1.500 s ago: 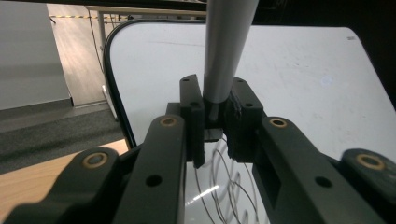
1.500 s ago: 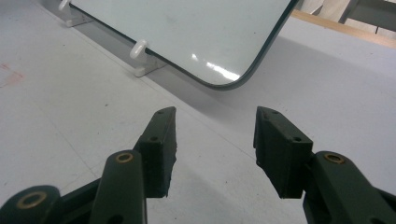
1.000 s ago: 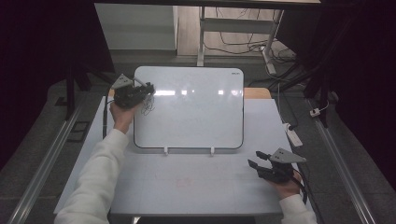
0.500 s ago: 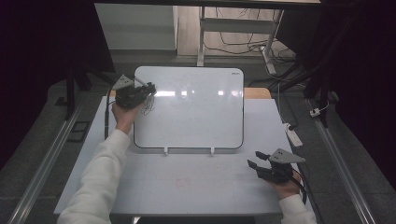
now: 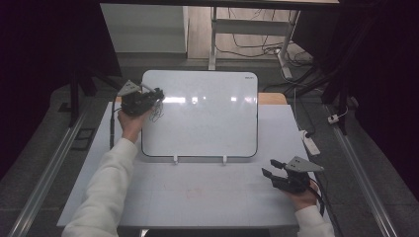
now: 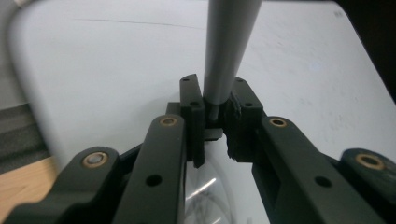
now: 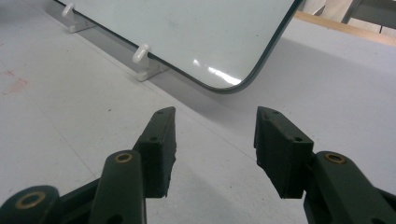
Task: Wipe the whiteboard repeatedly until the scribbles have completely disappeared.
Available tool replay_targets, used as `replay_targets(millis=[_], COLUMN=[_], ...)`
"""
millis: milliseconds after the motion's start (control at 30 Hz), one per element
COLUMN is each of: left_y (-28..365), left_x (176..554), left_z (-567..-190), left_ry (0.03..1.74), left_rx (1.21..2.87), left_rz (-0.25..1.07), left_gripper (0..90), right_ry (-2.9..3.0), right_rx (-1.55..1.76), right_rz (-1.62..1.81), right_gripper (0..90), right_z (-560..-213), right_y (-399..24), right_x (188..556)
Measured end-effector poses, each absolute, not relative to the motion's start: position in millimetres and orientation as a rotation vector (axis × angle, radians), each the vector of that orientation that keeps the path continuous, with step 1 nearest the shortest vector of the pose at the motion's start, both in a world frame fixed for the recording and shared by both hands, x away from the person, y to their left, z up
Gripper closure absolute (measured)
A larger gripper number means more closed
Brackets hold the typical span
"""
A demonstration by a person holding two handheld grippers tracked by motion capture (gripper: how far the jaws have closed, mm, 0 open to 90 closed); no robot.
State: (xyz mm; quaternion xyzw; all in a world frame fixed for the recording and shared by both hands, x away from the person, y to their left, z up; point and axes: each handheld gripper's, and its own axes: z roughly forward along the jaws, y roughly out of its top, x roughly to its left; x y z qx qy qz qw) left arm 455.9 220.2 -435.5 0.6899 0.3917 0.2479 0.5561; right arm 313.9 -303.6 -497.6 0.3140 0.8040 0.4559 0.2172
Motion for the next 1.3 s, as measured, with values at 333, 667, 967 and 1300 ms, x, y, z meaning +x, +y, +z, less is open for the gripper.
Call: replay_targets(millis=[333,667,967,1300], left_y=[241,249,225,254], left_x=[452,450,449,443], left_z=[-442,-442,-451,-453], left_ry=[0.968,0.977,0.911,0.968], left_rx=[1.561,1.531,1.548,1.498], left_rz=[0.578,0.629,0.599,0.620], left_gripper=[77.7,77.8,77.7,77.8], right_ry=[2.228,2.225,2.232,2.237], right_rx=[0.861,0.865,0.856,0.858], right_rz=[1.263,1.261,1.254,1.253], right_gripper=[48.6,48.7,48.7,48.6], right_z=[-498,-497,-498,-499], right_y=[-304,-304,-302,-301], right_x=[313,313,313,314])
